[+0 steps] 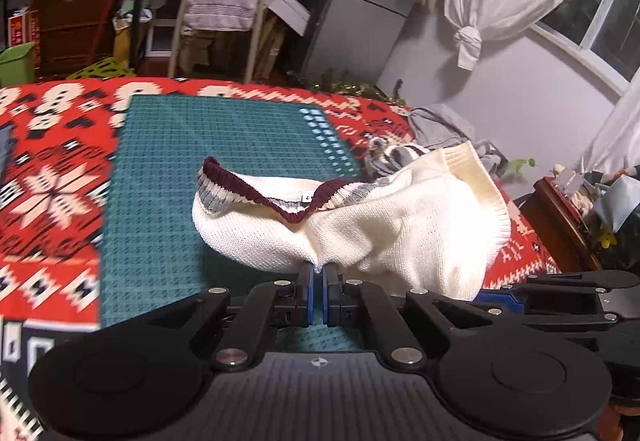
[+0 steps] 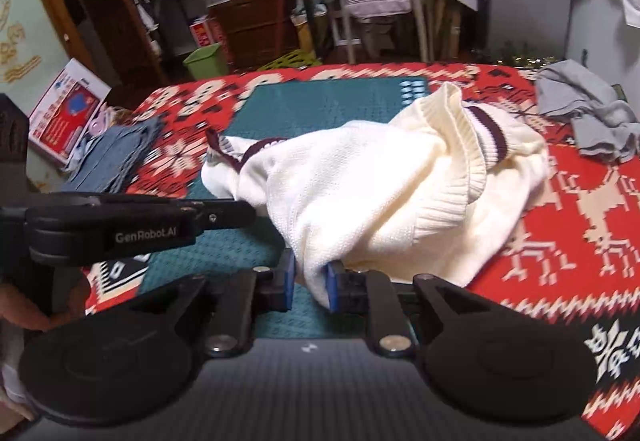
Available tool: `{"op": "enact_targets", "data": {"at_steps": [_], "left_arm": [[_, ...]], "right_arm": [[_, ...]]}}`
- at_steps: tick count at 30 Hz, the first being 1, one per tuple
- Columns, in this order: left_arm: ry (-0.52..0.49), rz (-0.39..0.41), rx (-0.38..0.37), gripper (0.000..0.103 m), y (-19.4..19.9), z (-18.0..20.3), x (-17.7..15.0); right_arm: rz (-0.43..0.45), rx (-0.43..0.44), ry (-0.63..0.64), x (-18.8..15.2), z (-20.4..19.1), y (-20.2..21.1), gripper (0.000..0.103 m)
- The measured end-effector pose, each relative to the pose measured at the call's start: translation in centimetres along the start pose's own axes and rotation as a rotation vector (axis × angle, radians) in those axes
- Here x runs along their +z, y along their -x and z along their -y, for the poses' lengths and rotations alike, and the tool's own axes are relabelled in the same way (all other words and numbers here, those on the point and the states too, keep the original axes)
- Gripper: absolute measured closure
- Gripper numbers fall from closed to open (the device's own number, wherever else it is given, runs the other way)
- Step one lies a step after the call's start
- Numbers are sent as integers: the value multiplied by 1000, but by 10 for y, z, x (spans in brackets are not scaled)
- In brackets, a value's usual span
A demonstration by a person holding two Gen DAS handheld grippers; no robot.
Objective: Fold clothes
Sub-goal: 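Lift the sweater with both grippers and carry it onto the green cutting mat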
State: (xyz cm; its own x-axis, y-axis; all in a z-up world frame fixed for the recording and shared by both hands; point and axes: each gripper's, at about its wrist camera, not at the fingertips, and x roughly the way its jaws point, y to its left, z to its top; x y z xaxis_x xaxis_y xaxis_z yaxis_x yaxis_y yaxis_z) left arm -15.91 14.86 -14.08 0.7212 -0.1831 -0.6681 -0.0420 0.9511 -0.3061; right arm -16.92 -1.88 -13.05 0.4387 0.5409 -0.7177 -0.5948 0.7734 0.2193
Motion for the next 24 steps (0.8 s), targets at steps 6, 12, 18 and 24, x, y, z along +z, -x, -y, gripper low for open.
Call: {"op": "enact_targets", "data": {"at_steps": [6, 12, 18, 24], "left_arm": [[43, -4, 44, 99, 15, -21, -12], [83, -16, 49, 96, 24, -31, -16], [101, -32, 36, 95, 34, -30, -19], [82, -49, -16, 69, 40, -8, -17]], "right_arm": [[-14, 26, 46, -10, -16, 1, 86], [-3, 55, 19, -14, -2, 17, 81], [19, 38, 2, -6, 19, 26, 81], [43, -20, -66, -1, 53, 35, 79]]}}
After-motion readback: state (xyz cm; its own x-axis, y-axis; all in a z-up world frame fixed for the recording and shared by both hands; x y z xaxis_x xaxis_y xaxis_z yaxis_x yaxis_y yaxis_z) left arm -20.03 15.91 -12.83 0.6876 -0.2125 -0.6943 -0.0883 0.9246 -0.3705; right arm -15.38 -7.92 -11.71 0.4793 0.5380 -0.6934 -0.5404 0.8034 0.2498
